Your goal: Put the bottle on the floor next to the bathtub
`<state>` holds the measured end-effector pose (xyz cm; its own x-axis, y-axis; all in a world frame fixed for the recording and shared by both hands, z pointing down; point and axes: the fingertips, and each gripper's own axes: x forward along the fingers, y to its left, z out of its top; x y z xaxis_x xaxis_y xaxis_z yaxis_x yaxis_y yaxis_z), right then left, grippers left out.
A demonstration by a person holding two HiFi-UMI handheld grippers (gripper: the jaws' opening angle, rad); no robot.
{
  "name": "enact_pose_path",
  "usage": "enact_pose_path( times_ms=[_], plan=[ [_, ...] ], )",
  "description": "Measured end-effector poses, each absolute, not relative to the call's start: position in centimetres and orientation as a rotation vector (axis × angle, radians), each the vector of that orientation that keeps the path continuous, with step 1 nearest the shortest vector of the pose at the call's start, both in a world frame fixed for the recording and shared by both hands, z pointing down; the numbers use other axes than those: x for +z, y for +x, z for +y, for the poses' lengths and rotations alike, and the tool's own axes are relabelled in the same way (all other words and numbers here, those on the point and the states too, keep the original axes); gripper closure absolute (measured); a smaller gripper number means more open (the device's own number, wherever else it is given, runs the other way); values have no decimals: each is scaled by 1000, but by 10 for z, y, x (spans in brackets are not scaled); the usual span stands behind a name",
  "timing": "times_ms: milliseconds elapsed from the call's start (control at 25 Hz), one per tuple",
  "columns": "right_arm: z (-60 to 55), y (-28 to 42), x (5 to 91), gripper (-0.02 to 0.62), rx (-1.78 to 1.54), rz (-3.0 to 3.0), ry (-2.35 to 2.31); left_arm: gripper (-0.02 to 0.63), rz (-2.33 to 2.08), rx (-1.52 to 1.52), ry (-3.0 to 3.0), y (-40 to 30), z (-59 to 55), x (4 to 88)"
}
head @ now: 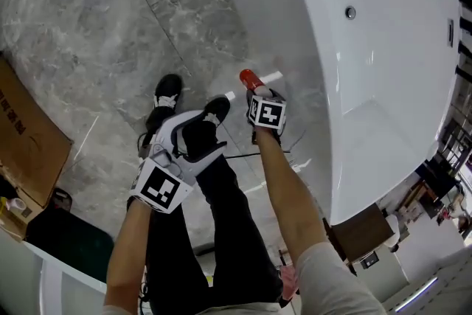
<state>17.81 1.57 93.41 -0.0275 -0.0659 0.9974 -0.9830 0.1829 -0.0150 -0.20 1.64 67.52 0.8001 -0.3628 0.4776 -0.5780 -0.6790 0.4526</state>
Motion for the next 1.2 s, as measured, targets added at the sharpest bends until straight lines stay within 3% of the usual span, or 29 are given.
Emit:
enact_pose_path(
  times_ms=[640, 1040, 1200],
  plan=[
    [9, 147, 1016, 307, 977, -1365, 1001, 258, -793, 479, 2281, -32, 42, 755],
    [17, 145, 989, 313, 973, -1374, 1016, 258, -740, 499, 2335, -32, 44, 737],
    [17, 144, 964, 356, 979, -1390, 1064, 258, -680, 518, 2381, -27, 43, 718]
  ],
)
